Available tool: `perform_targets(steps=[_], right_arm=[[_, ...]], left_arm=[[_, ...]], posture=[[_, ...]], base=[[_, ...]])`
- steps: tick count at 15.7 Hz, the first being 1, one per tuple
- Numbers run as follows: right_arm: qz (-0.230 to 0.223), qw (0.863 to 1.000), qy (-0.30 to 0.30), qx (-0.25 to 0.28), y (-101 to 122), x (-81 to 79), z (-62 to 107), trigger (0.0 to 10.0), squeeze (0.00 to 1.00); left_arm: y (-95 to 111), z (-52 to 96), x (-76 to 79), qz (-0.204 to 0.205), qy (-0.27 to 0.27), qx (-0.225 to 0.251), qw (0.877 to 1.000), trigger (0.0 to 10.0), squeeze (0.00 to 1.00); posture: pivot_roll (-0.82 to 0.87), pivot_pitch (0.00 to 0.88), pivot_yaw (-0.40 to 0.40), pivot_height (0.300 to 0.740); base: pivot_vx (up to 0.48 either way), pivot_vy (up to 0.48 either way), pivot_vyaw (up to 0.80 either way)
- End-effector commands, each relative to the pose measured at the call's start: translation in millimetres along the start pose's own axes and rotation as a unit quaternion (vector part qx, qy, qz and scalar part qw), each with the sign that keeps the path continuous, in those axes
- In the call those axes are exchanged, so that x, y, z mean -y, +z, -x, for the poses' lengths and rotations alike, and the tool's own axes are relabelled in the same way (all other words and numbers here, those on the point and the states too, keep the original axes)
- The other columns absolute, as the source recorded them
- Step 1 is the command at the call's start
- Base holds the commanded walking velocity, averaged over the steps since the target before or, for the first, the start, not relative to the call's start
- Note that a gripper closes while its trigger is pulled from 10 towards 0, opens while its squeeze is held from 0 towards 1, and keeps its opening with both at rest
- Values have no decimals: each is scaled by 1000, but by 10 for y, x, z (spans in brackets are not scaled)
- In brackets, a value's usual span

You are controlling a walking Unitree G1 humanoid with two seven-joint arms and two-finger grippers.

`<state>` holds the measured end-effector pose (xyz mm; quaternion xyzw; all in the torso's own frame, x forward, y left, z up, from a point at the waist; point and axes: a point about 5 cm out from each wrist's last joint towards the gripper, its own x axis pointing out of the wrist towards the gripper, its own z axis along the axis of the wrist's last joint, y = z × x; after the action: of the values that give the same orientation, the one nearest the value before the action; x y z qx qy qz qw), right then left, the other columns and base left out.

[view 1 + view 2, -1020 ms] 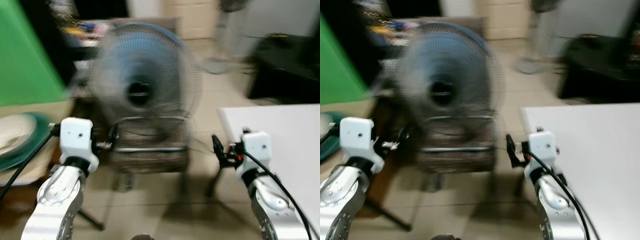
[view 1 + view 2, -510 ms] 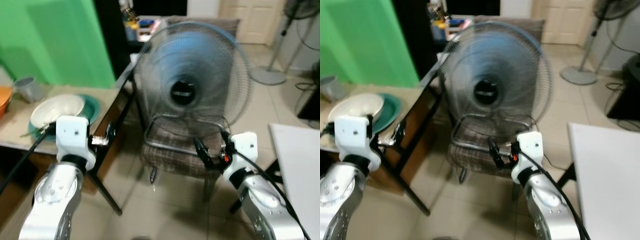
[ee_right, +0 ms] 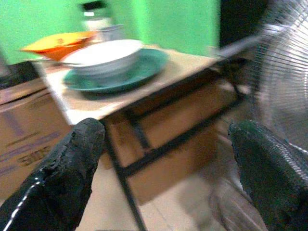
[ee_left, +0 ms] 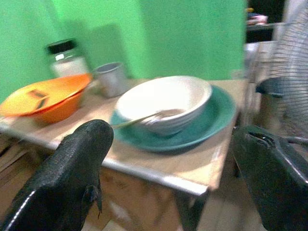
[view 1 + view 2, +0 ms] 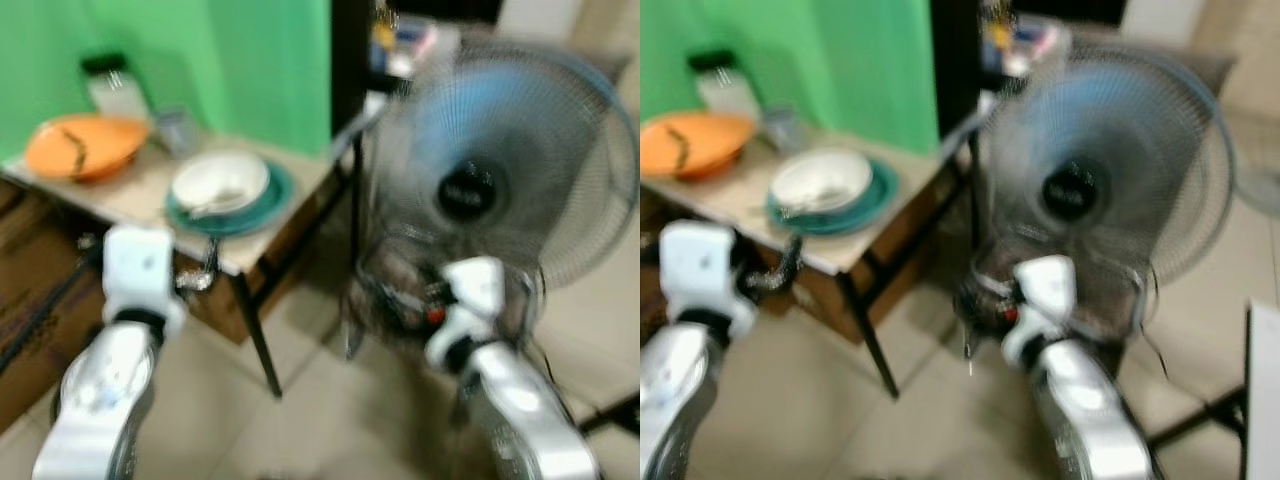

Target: Setting the table

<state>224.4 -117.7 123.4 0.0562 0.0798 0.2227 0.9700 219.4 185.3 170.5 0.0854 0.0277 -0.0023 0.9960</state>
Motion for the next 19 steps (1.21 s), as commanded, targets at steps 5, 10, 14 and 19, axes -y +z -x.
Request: perform_targets(steps=[5, 10, 14, 19], right_arm=[[10, 1000, 5, -4, 9, 24, -66, 10000, 1000], [2, 1000, -4, -4, 25, 61, -181, 10000, 1000], [-5, 998, -42, 40, 202, 105, -238, 10000, 0], [4, 999, -43, 32, 231, 101, -226, 10000, 0]], left_arm=[[83, 14, -8, -13, -19, 15, 1000, 10000, 0], [84, -14, -45, -10, -8, 17, 1000, 10000, 0], [63, 42, -49, -18, -23, 10, 1000, 10000, 0], [61, 58, -22, -28, -45, 8, 999, 10000, 0]], posture=[[66, 0, 60, 740], [95, 0, 36, 740], [100, 0, 19, 740], [102, 0, 11, 740]], base=[[221, 0, 800], [388, 0, 160], [389, 0, 0], [385, 0, 0]])
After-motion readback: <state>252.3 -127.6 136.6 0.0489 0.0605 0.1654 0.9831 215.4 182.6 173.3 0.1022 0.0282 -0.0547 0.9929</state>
